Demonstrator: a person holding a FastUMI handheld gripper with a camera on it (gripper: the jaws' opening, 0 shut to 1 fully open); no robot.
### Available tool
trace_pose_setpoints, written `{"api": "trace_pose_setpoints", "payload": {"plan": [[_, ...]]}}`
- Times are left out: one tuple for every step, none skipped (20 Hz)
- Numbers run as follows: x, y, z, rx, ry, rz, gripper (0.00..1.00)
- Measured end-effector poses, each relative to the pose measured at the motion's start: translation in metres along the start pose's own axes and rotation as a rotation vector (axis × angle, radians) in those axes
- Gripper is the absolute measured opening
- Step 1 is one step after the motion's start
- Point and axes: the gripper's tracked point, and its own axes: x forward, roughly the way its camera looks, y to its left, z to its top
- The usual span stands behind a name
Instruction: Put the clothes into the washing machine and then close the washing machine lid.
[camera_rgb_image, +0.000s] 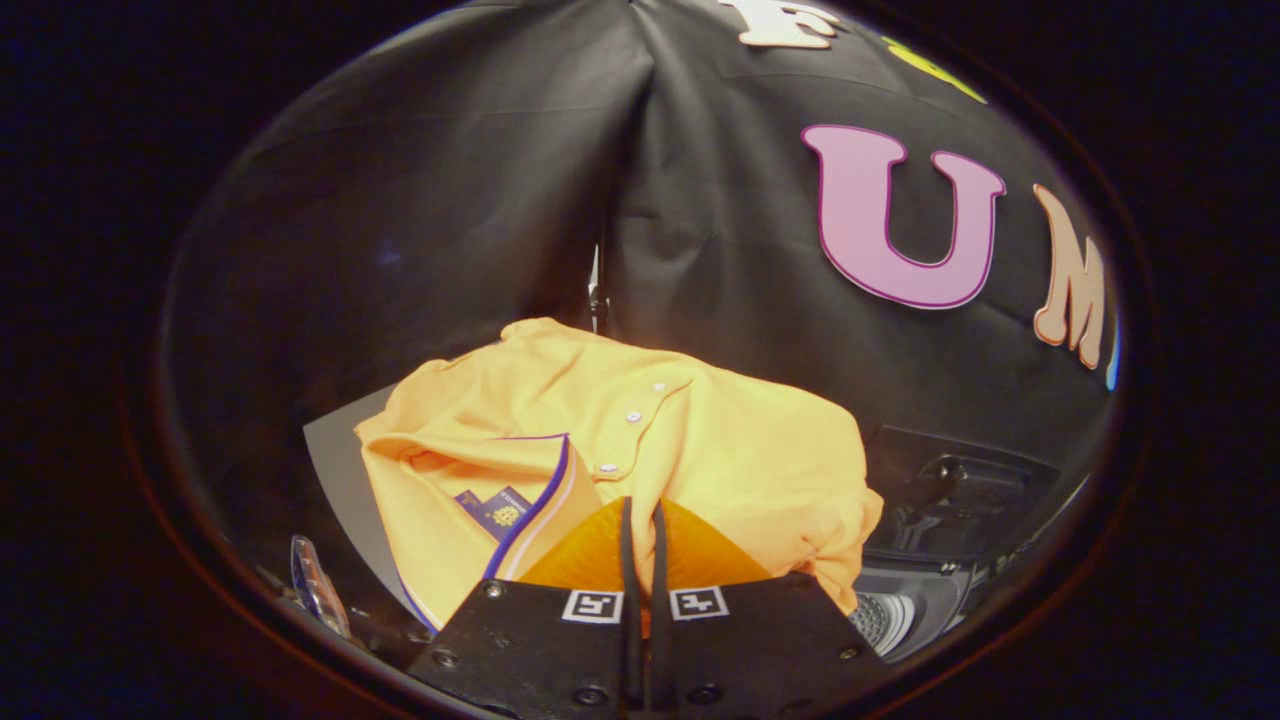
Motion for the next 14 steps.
{"api": "trace_pose_setpoints", "payload": {"plan": [[-0.0005, 0.0000, 0.0002, 0.000, -0.006, 0.001, 0.03], [-0.0006, 0.0001, 0.0005, 0.002, -0.011, 0.001, 0.03], [-0.0003, 0.0001, 0.0005, 0.005, -0.016, 0.003, 0.04], [-0.0010, -0.0001, -0.0001, 0.009, -0.020, 0.004, 0.04], [-0.0013, -0.0005, 0.0001, 0.015, -0.024, 0.006, 0.03], [-0.0010, -0.0001, -0.0003, 0.020, -0.027, 0.008, 0.04], [-0.0015, -0.0005, 0.0006, 0.025, -0.030, 0.010, 0.03], [-0.0012, -0.0006, 0.0003, 0.029, -0.033, 0.012, 0.03], [-0.0010, -0.0006, 0.0002, 0.032, -0.036, 0.014, 0.03], [-0.0014, -0.0010, 0.0000, 0.034, -0.039, 0.016, 0.03], [-0.0015, -0.0008, 0.0002, 0.037, -0.041, 0.017, 0.03], [-0.0016, -0.0007, 0.0001, 0.040, -0.044, 0.016, 0.03], [-0.0020, -0.0007, -0.0005, 0.039, -0.046, 0.016, 0.03], [-0.0016, -0.0005, -0.0005, 0.039, -0.047, 0.016, 0.03]]}}
